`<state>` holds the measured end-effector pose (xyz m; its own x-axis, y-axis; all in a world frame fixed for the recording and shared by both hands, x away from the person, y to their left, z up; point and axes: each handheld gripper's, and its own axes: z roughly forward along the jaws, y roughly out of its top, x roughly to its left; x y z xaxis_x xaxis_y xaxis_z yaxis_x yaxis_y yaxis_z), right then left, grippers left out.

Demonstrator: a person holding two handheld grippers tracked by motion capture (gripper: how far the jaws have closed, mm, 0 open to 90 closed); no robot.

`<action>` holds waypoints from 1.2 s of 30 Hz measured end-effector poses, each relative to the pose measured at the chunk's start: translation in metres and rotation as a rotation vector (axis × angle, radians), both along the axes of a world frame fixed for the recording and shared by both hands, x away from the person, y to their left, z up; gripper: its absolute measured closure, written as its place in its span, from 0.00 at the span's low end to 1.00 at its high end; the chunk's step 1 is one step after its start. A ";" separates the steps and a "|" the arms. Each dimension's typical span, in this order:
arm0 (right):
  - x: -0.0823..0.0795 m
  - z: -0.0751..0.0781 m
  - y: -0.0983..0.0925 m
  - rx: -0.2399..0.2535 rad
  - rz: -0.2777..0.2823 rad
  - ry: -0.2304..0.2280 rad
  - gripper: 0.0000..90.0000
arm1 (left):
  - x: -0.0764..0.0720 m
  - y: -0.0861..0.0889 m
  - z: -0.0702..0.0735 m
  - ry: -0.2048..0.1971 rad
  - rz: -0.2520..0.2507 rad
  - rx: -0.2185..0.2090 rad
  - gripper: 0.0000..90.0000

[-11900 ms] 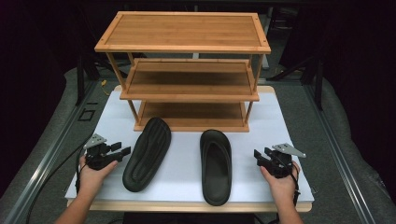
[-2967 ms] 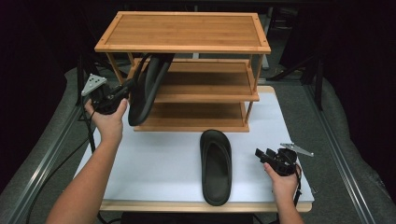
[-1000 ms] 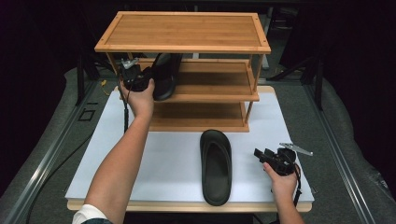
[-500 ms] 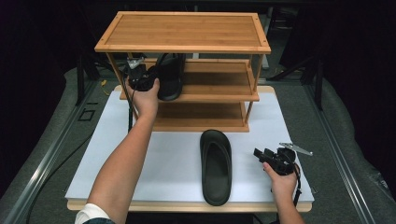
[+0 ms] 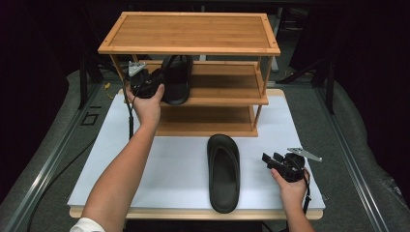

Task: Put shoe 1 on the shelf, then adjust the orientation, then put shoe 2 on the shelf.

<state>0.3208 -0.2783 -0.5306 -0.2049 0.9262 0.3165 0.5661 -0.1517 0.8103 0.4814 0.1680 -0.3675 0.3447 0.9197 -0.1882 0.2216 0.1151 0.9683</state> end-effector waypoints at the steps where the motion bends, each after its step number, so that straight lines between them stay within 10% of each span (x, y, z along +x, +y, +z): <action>1: -0.001 0.002 0.001 -0.018 0.006 -0.001 0.51 | -0.003 0.001 0.001 -0.006 -0.007 -0.001 0.74; 17: -0.016 0.025 0.045 -0.208 0.146 -0.097 0.49 | -0.069 0.019 0.002 -0.055 -0.129 0.014 0.61; 36: -0.031 0.037 0.072 -0.165 0.201 -0.115 0.56 | -0.119 0.038 -0.046 -0.028 -0.198 0.069 0.48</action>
<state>0.2899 -0.2060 -0.4934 -0.4156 0.9003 0.1293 0.4744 0.0934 0.8753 0.3620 0.2065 -0.4133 0.5238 0.8441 -0.1148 0.2066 0.0049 0.9784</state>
